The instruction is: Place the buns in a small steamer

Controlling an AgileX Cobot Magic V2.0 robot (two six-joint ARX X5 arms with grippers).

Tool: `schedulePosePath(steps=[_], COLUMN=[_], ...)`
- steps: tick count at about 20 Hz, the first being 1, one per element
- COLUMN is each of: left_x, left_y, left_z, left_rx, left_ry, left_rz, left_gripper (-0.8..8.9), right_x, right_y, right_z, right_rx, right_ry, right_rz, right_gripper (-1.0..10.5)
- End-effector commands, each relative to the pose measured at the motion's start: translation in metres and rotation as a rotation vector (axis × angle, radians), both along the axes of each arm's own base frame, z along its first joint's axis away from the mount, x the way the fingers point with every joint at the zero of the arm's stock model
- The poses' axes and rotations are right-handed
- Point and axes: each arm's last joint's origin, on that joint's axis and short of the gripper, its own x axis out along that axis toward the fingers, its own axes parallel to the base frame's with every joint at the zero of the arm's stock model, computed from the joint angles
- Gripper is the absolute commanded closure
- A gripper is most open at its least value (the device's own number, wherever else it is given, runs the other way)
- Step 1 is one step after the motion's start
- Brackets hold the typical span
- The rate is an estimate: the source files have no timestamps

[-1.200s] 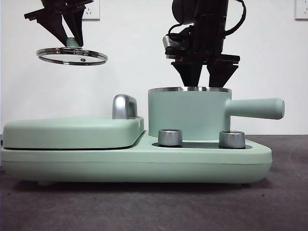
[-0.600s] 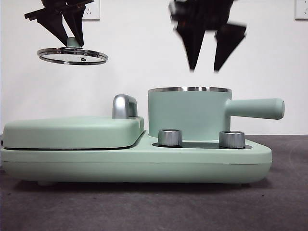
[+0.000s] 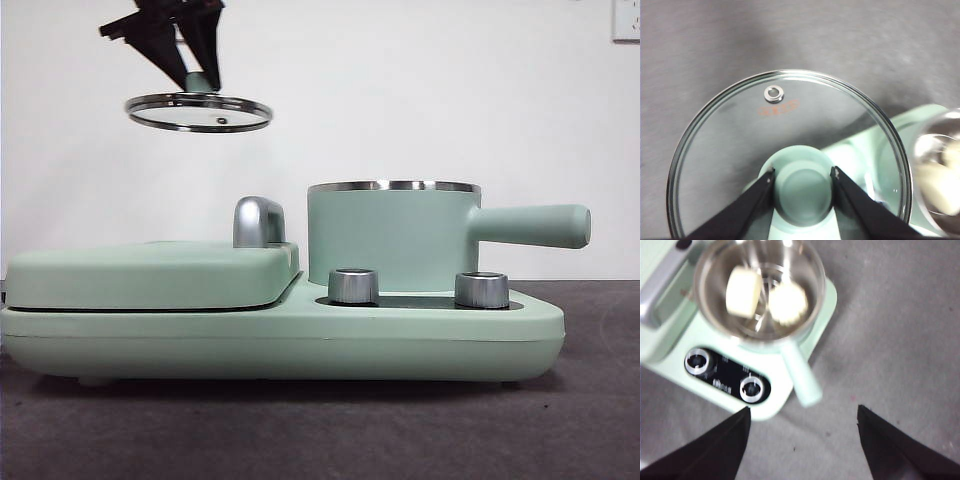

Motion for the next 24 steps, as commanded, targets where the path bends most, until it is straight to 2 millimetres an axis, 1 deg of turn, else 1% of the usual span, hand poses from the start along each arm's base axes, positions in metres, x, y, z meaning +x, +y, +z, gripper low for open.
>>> schedulePosePath(steps=[1,4,5,7,10,13,18,21,24], left_x=[-0.012,-0.021,-0.025,-0.033,-0.044,-0.056,-0.074,-0.081,-0.081], left_y=[-0.017,-0.039,-0.048,-0.063,-0.082,-0.102,-0.129,-0.143,-0.153], left_z=[0.014,0.014,0.014,0.014,0.014,0.011,0.009,0.007,-0.001], left_rx=[-0.028,-0.029,-0.030,-0.031,-0.031,-0.029,-0.032,-0.035,-0.026], left_ry=[-0.055,-0.054,-0.054,-0.052,-0.048,-0.039,-0.034,-0.041,-0.023], left_rz=[-0.044,-0.105,-0.127,-0.169,-0.225,-0.280,-0.356,-0.395,-0.413], left_gripper=[6.94,6.94,6.94,6.94,6.94,6.94,6.94,6.94,6.95], right_x=[-0.036,-0.071,-0.085,-0.106,-0.131,-0.152,-0.171,-0.175,-0.175], right_y=[-0.015,-0.033,-0.040,-0.051,-0.064,-0.074,-0.085,-0.085,-0.085], right_z=[-0.007,-0.020,-0.028,-0.042,-0.060,-0.070,-0.073,-0.073,-0.073], right_rx=[0.020,0.130,0.168,0.215,0.272,0.350,0.394,0.422,0.439], right_ry=[-0.004,-0.094,-0.118,-0.155,-0.227,-0.326,-0.410,-0.407,-0.396], right_rz=[0.018,0.032,0.033,0.044,0.071,0.102,0.110,0.142,0.165], right_gripper=[6.1,6.1,6.1,6.1,6.1,6.1,6.1,6.1,6.1])
